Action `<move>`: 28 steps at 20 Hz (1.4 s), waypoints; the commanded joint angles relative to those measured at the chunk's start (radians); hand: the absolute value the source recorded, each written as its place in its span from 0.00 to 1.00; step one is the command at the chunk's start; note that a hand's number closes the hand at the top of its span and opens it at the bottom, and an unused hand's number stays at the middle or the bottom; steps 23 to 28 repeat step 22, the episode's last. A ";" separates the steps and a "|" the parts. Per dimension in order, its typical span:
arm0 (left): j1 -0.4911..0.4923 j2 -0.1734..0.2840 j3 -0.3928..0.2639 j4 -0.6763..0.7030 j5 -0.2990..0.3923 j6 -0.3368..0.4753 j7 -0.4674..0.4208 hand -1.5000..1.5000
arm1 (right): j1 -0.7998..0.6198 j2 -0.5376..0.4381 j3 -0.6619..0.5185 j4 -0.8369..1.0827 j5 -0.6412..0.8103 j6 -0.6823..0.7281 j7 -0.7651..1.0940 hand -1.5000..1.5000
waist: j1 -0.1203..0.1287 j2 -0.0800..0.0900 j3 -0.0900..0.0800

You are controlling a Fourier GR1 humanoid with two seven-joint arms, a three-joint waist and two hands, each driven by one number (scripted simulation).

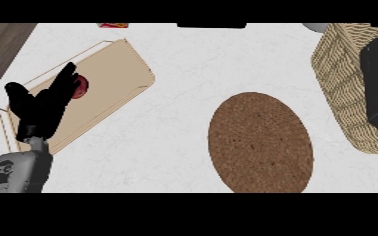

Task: Pick the lemon from the placemat and place it in the basket

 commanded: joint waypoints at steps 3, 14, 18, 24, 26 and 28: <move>-0.023 0.010 0.030 0.033 0.009 0.008 0.000 0.50 | -0.010 0.004 -0.037 -0.163 0.006 -0.155 0.131 0.00 | -0.028 -0.006 -0.002; 0.038 0.028 0.050 0.019 0.003 0.011 0.005 0.50 | 0.186 0.334 -0.085 -0.719 -0.097 -0.155 0.023 0.00 | -0.085 -0.040 -0.003; 0.057 0.030 0.052 0.021 0.015 -0.010 -0.005 0.50 | 0.320 0.382 0.004 -0.883 -0.203 -0.025 0.014 0.00 | -0.085 -0.044 -0.003; 0.052 0.001 0.034 0.015 -0.009 0.027 0.001 0.50 | 0.470 0.384 0.132 -1.022 -0.301 0.054 0.042 0.00 | -0.085 -0.044 -0.002; 0.052 0.001 0.034 0.015 -0.009 0.027 0.001 0.50 | 0.470 0.384 0.132 -1.022 -0.301 0.054 0.042 0.00 | -0.085 -0.044 -0.002; 0.052 0.001 0.034 0.015 -0.009 0.027 0.001 0.50 | 0.470 0.384 0.132 -1.022 -0.301 0.054 0.042 0.00 | -0.085 -0.044 -0.002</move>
